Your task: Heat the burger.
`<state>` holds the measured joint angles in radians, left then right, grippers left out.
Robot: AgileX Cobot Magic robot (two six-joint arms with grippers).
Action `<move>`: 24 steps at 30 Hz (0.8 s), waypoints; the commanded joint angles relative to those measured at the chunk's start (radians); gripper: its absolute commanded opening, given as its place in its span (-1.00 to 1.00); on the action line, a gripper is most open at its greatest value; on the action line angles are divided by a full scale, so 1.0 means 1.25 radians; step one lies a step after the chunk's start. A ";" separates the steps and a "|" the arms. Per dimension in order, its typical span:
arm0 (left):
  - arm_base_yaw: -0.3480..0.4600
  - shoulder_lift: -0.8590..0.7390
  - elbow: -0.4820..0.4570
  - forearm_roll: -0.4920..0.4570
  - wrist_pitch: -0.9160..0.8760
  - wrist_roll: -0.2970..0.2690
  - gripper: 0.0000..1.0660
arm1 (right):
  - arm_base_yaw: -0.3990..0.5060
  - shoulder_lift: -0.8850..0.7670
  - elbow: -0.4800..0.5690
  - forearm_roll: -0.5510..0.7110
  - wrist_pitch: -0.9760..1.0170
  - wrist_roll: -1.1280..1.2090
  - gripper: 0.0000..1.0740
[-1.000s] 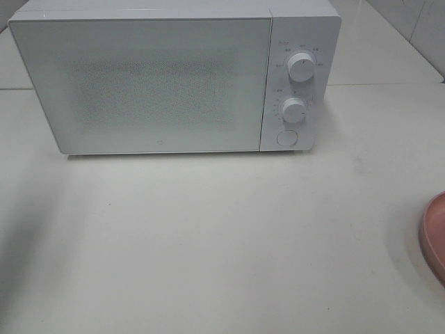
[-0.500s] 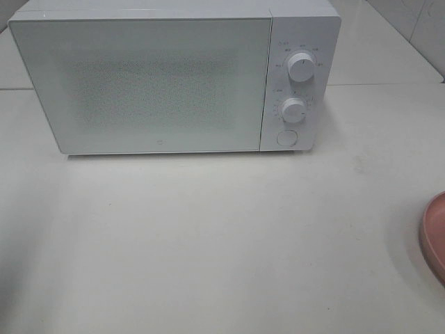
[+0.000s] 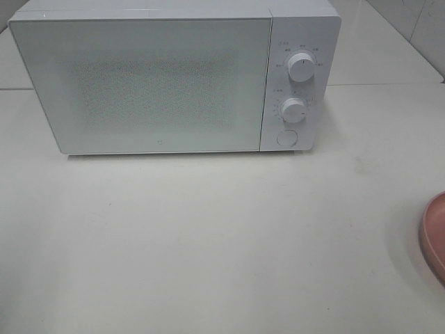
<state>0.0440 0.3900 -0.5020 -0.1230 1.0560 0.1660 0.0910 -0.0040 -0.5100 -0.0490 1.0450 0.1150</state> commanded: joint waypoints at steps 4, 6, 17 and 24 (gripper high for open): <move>0.001 -0.131 0.004 -0.017 -0.014 -0.001 0.87 | -0.003 -0.021 -0.001 0.001 -0.007 -0.010 0.40; 0.001 -0.169 0.004 -0.033 -0.016 -0.001 0.87 | -0.003 -0.021 -0.001 0.001 -0.007 -0.010 0.40; 0.001 -0.313 0.004 -0.041 -0.018 -0.001 0.87 | -0.003 -0.021 -0.001 0.001 -0.007 -0.010 0.40; 0.001 -0.337 0.005 -0.037 -0.017 0.002 0.87 | -0.003 -0.015 -0.001 0.001 -0.007 -0.010 0.40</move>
<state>0.0440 -0.0050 -0.5000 -0.1630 1.0410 0.1660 0.0910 -0.0040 -0.5100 -0.0490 1.0450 0.1150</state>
